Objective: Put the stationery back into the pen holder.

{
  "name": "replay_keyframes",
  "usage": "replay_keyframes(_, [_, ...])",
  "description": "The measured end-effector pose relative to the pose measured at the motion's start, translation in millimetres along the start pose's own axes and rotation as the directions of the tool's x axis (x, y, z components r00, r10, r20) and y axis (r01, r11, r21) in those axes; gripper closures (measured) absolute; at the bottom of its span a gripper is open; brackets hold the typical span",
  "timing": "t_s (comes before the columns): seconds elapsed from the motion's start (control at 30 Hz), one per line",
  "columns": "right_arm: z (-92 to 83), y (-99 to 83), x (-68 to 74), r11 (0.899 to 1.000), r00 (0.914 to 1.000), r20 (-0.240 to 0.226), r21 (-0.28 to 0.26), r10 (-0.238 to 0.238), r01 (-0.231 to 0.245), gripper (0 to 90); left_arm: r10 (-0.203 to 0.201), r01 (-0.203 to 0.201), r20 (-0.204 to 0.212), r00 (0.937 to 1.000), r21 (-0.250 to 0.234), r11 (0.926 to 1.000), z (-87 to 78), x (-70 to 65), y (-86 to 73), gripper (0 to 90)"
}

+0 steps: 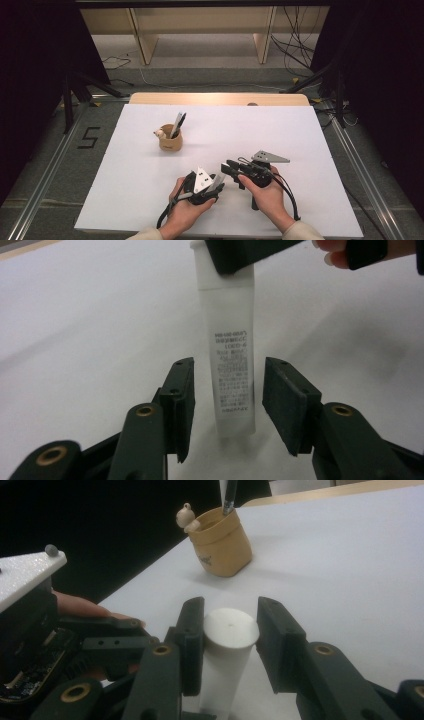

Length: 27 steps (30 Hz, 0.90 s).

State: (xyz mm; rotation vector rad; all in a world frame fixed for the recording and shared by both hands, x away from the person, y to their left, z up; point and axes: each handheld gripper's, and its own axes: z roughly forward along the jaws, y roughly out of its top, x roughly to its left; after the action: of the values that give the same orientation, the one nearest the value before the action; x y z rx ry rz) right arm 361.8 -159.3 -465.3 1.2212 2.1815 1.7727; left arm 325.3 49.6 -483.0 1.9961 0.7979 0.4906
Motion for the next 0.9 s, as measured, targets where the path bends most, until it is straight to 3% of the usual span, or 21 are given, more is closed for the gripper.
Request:
replay_keyframes(0.27, [1.8,-0.1,5.6,0.999,0.9985,0.011,0.001,-0.053,0.053,65.3,0.006,-0.007,-0.017,0.9998,-0.027,0.9996,1.9,0.3,6.6,57.4])
replay_keyframes(0.63, [2.2,0.3,8.7,0.997,0.9973,0.012,-0.008,-0.072,0.072,65.3,0.003,-0.004,-0.011,0.9999,-0.038,0.9993,5.6,1.4,10.1,67.3])
replay_keyframes(0.9, [1.7,1.3,8.0,0.996,0.9965,0.004,-0.023,-0.084,0.084,64.9,-0.009,0.009,-0.014,0.9999,-0.045,0.9989,4.8,3.4,12.2,68.9])
